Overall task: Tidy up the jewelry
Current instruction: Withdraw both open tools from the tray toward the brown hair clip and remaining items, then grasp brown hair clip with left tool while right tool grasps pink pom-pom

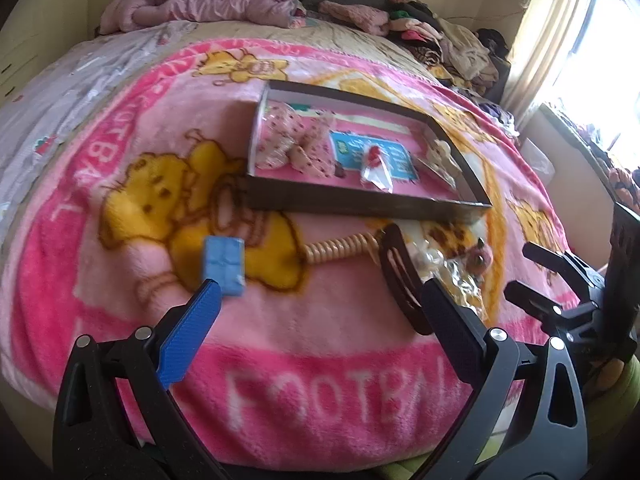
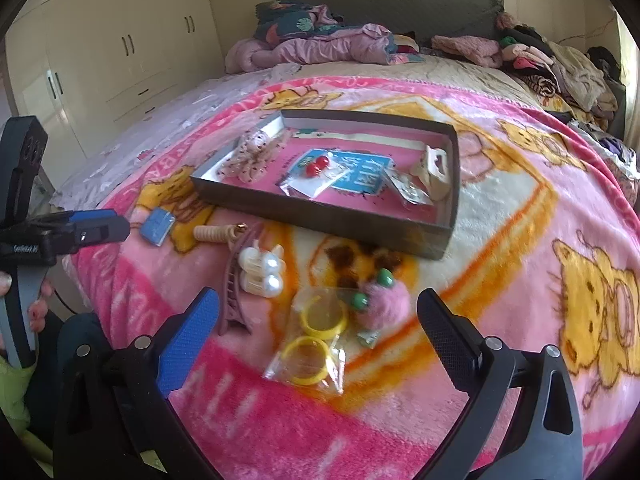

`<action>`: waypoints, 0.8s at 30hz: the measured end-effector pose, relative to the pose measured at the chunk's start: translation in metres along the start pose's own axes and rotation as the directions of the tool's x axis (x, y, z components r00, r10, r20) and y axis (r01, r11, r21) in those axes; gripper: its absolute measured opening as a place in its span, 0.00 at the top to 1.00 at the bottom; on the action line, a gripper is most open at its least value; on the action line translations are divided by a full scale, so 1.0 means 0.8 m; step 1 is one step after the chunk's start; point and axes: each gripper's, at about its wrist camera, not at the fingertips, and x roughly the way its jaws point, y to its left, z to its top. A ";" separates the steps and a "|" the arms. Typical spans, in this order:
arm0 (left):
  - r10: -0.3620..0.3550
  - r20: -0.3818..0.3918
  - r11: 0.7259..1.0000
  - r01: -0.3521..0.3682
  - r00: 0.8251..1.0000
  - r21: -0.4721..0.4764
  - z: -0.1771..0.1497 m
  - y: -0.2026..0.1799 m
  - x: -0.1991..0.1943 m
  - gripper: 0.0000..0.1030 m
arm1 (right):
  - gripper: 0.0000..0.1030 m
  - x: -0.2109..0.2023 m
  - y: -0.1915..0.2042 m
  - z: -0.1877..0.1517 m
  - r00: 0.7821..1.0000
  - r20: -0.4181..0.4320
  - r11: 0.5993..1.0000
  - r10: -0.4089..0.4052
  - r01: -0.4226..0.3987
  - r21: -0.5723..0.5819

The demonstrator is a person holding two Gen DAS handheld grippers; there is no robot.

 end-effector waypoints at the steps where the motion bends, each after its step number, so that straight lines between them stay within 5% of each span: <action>1: -0.009 -0.007 1.000 0.009 1.000 0.001 -0.002 -0.004 0.003 0.11 | 0.06 0.001 -0.004 -0.002 1.000 -0.002 1.000 -0.001 0.001 0.006; 7: -0.075 -0.029 0.997 0.074 0.997 -0.015 -0.012 -0.022 0.022 0.12 | 0.06 0.009 -0.023 -0.010 1.000 -0.017 1.000 -0.020 0.020 0.018; 24: -0.188 -0.135 0.980 0.178 0.973 -0.084 -0.022 -0.068 0.086 0.44 | 0.20 0.036 -0.065 -0.020 0.998 -0.053 0.999 -0.031 0.031 0.011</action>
